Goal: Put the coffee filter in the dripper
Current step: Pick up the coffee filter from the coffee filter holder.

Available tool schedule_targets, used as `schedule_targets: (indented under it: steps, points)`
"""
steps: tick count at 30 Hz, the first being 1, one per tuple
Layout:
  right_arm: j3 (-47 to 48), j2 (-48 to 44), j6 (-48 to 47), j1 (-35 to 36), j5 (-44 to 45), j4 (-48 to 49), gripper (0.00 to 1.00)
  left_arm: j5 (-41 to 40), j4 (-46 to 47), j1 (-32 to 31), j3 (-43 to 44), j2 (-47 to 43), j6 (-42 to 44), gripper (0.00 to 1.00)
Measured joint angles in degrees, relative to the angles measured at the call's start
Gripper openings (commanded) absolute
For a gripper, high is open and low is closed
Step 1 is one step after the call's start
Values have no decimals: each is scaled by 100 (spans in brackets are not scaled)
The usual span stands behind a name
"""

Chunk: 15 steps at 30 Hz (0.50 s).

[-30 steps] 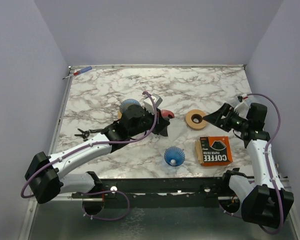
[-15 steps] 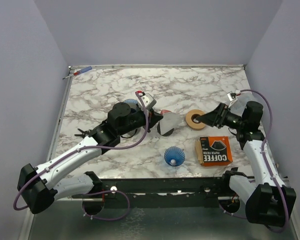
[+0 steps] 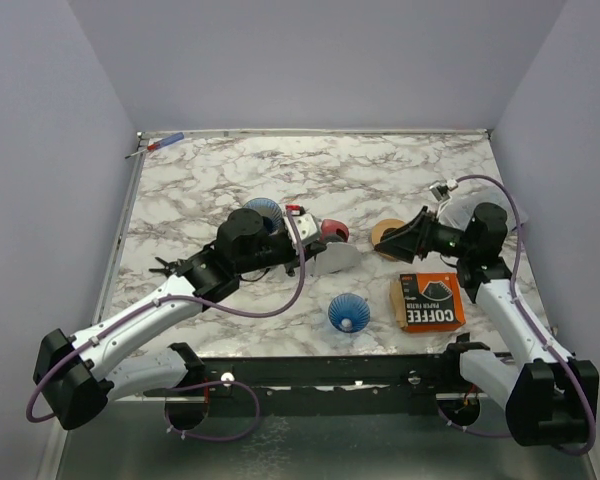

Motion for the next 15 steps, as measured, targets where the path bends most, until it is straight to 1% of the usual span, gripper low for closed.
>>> schedule_targets:
  steps: [3, 6, 10, 15]
  points:
    - [-52, 0, 24, 168, -42, 203, 84, 264, 0, 2, -131, -11, 269, 0]
    - [-61, 28, 31, 310, -68, 297, 83, 457, -4, 2, -262, -33, 466, 0]
    - [-61, 94, -15, 481, -76, 378, 77, 708, 0, 2, -367, -101, 680, 0]
    - [-61, 221, -120, 710, -90, 407, 72, 975, 195, 13, -640, -448, 868, 0]
